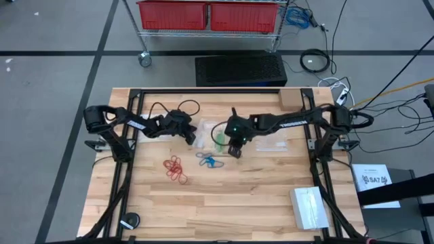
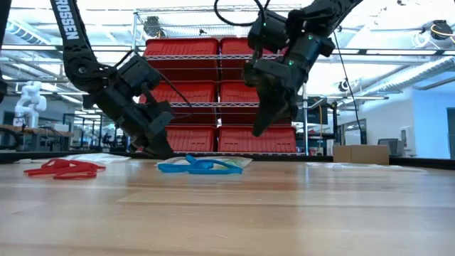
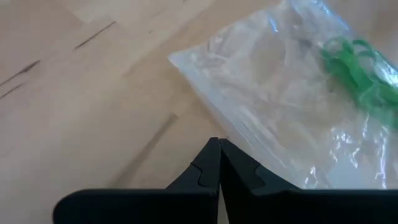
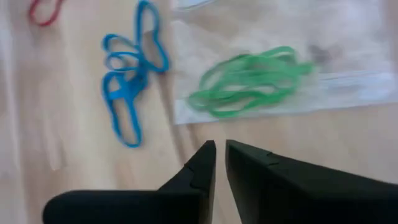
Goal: Sort rubber bands
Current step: Close the center transparent zip bag
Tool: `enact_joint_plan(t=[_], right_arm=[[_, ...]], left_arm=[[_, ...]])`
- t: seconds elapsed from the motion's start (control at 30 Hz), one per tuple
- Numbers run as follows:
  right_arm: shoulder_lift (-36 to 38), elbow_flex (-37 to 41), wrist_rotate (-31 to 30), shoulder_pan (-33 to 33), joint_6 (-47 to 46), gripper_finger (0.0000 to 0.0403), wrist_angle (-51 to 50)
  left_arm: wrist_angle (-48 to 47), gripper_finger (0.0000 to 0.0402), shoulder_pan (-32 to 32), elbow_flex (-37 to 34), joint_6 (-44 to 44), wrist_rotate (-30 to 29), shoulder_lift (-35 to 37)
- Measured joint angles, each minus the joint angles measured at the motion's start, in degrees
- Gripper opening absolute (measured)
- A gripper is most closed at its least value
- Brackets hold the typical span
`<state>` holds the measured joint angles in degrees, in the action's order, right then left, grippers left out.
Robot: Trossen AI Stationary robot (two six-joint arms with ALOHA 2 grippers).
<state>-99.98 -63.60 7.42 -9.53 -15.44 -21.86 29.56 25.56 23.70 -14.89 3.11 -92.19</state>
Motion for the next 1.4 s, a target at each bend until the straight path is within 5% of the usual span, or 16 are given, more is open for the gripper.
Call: enact_joint_plan(t=[0.2, 0.43, 0.7, 1.03, 1.4], right_arm=[[-0.02, 0.01, -0.25, -3.64, 2.38, 0.0035, -0.42], [-0.02, 0.01, 0.14, -6.75, 4.35, 0.0046, 1.40], [-0.02, -0.06, 0.20, -11.22, 4.33, 0.0118, 2.55], [-1.35, 0.86, 3.25, -16.23, 2.23, 0.0233, -0.38], [-9.12, 1.19, 7.91, -16.77, -1.97, 0.0249, 8.21]], left_arm=[[0.91, 0.0010, 0.35, 3.03, -0.08, -1.58, -2.08], [5.03, 0.0010, -0.38, 12.69, 5.92, 6.02, -9.12], [4.94, 0.0010, -3.75, 22.27, 10.99, 12.30, -15.35], [4.57, 0.0010, -4.22, 22.69, 11.27, 13.77, -13.93], [11.10, 0.0003, -2.63, 15.73, 6.28, 12.74, -6.12]])
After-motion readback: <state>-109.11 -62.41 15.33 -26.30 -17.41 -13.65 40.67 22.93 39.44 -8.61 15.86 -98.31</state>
